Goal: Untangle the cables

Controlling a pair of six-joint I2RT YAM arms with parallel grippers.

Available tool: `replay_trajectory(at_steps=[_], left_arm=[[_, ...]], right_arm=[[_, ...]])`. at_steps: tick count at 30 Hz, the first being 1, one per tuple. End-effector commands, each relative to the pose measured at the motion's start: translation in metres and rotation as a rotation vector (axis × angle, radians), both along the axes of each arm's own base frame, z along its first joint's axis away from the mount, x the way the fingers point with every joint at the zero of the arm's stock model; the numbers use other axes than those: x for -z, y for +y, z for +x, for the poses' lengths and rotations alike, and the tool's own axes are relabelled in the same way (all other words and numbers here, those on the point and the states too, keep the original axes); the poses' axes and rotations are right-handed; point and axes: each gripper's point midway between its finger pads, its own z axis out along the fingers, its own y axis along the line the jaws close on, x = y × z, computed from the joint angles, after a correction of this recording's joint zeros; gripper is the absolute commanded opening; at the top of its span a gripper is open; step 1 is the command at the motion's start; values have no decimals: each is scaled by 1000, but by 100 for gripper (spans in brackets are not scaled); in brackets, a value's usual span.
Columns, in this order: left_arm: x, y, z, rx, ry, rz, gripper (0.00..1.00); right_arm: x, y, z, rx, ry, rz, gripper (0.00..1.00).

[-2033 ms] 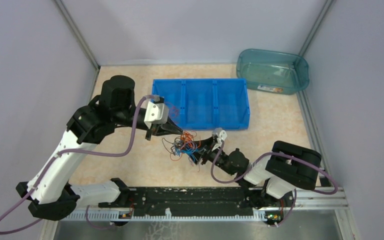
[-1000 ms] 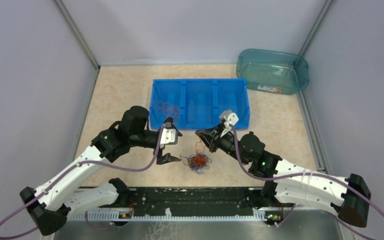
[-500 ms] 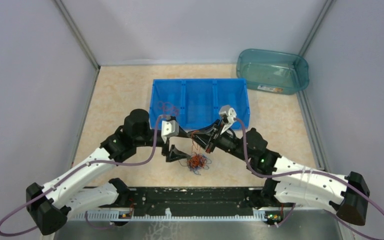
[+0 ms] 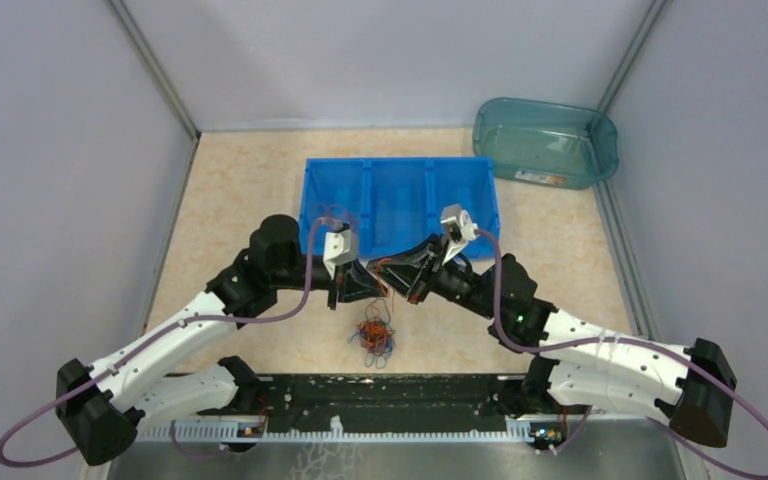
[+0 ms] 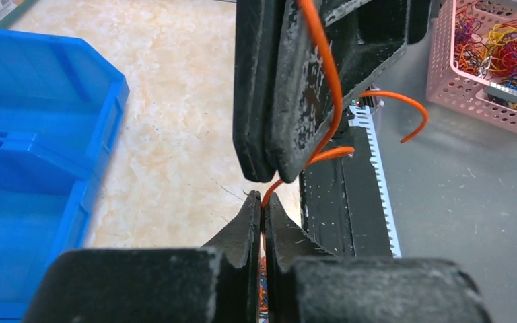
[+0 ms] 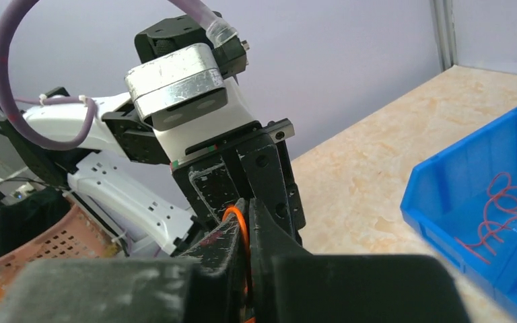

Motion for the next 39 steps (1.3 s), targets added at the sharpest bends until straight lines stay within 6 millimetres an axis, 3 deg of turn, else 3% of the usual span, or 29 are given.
replay_trajectory(at_steps=[1, 3, 5, 8, 13, 18, 25, 31, 39], left_arm=[[-25, 0, -4, 14, -34, -47, 1], [-34, 0, -6, 27, -41, -51, 1], [-44, 1, -7, 30, -48, -41, 1], [-63, 3, -10, 58, -87, -50, 1], [-98, 5, -15, 83, -155, -94, 1], [-118, 9, -20, 99, -203, -110, 1], [-127, 8, -22, 122, -215, -111, 1], [-144, 6, -23, 139, -233, -130, 1], [-169, 6, -26, 152, -256, -166, 1]], right_arm=[[-45, -10, -2, 12, -56, 108, 17], [-37, -14, 3, 49, -47, 91, 47], [-28, -23, 10, 106, -46, 60, 69], [-10, -38, 13, 168, -37, 19, 79], [25, -62, 11, 222, -27, -43, 80], [52, -64, 3, 194, -62, -99, 80], [38, -29, -1, 81, -127, -80, 81], [36, 7, 7, 15, -113, -78, 73], [49, 22, 20, 37, -57, -38, 62]])
